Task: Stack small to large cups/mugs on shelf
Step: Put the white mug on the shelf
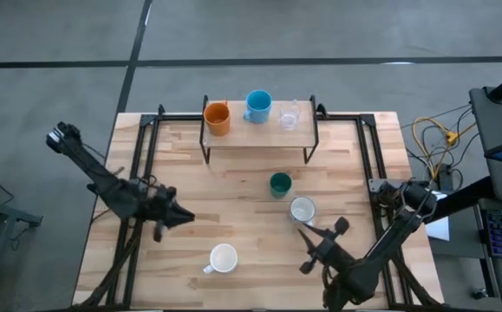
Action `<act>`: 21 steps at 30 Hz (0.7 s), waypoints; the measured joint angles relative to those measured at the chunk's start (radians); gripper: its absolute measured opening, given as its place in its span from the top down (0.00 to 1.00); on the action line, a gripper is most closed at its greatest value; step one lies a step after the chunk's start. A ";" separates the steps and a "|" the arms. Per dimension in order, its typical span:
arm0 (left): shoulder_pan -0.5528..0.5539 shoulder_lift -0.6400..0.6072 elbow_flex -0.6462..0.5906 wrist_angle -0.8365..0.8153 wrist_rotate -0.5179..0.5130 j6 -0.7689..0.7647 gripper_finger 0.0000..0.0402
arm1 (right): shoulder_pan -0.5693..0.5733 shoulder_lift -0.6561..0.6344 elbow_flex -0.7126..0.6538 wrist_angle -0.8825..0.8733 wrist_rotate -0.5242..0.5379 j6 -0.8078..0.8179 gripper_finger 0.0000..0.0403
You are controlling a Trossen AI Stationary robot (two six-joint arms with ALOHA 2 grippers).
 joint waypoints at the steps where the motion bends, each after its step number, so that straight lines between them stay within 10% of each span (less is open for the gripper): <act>1: 0.000 0.029 0.001 -0.003 0.001 -0.058 0.89 | 0.000 -0.007 0.000 0.000 0.000 -0.017 0.77; 16: 0.000 0.329 0.270 -0.034 0.198 -0.526 0.89 | -0.001 -0.198 -0.024 -0.001 0.013 -0.322 0.79; 21: 0.000 0.371 0.460 -0.455 0.221 -0.584 0.89 | 0.005 -0.270 -0.087 0.000 0.014 -0.303 0.78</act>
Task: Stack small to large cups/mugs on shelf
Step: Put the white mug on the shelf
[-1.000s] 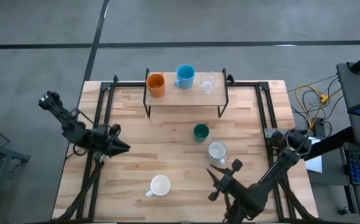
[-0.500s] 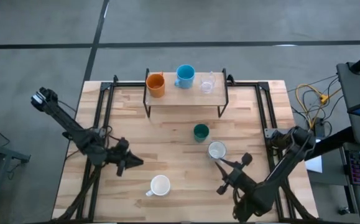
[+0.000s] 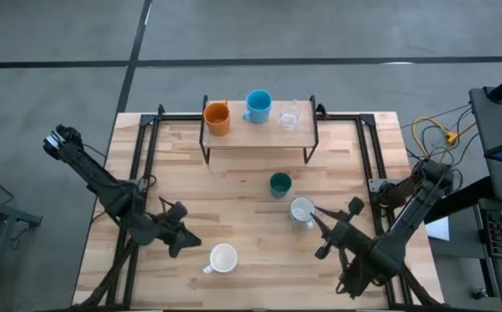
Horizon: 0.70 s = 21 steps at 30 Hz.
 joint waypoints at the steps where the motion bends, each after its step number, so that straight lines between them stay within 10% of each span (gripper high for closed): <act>1: 0.000 0.009 0.045 -0.107 0.000 -0.019 0.89 | 0.002 -0.011 -0.013 0.000 0.000 0.001 0.78; 7: 0.002 0.068 0.265 -0.436 0.097 -0.076 0.89 | 0.004 -0.061 -0.071 0.006 0.000 0.004 0.77; 21: 0.033 0.206 0.454 -0.621 0.324 -0.092 0.90 | 0.004 -0.084 -0.129 0.010 0.000 0.049 0.79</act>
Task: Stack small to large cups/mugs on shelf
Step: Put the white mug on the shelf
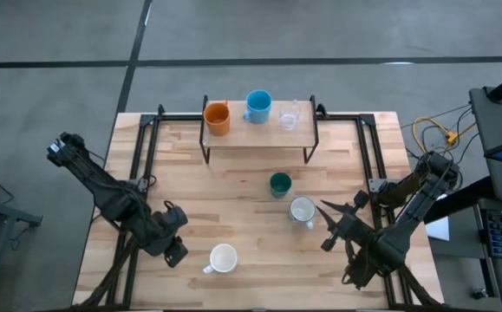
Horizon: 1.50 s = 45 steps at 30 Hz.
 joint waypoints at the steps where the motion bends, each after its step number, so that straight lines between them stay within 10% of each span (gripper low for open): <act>1: 0.002 -0.002 -0.003 -0.002 0.017 0.000 0.90 | 0.000 0.000 0.001 0.000 0.000 0.000 0.79; 19: 0.143 0.122 0.013 0.079 0.079 0.143 0.90 | 0.000 0.001 0.002 -0.002 -0.005 -0.046 0.79; 35: 0.511 0.331 0.246 -0.155 0.159 1.184 0.90 | 0.000 0.001 0.003 0.018 -0.043 -0.046 0.79; 45: 0.595 0.381 0.341 -0.206 0.165 1.407 0.90 | 0.000 0.002 0.003 0.107 -0.057 -0.045 0.81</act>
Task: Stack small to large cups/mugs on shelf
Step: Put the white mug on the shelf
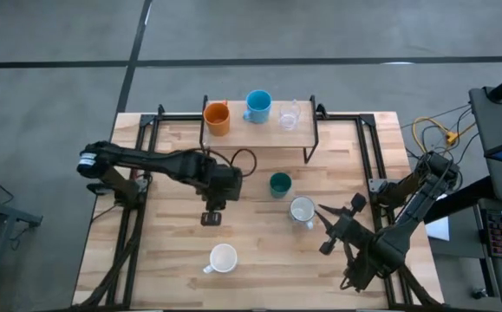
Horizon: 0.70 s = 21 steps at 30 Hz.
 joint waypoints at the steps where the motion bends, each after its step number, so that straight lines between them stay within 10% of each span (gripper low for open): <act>1: 0.001 -0.005 0.005 -0.011 0.000 0.001 0.90 | 0.000 0.000 0.000 0.002 0.000 0.000 0.81; 21: -0.176 -0.157 -0.121 0.077 0.196 -0.414 0.90 | 0.000 0.000 0.002 0.036 -0.057 0.023 0.79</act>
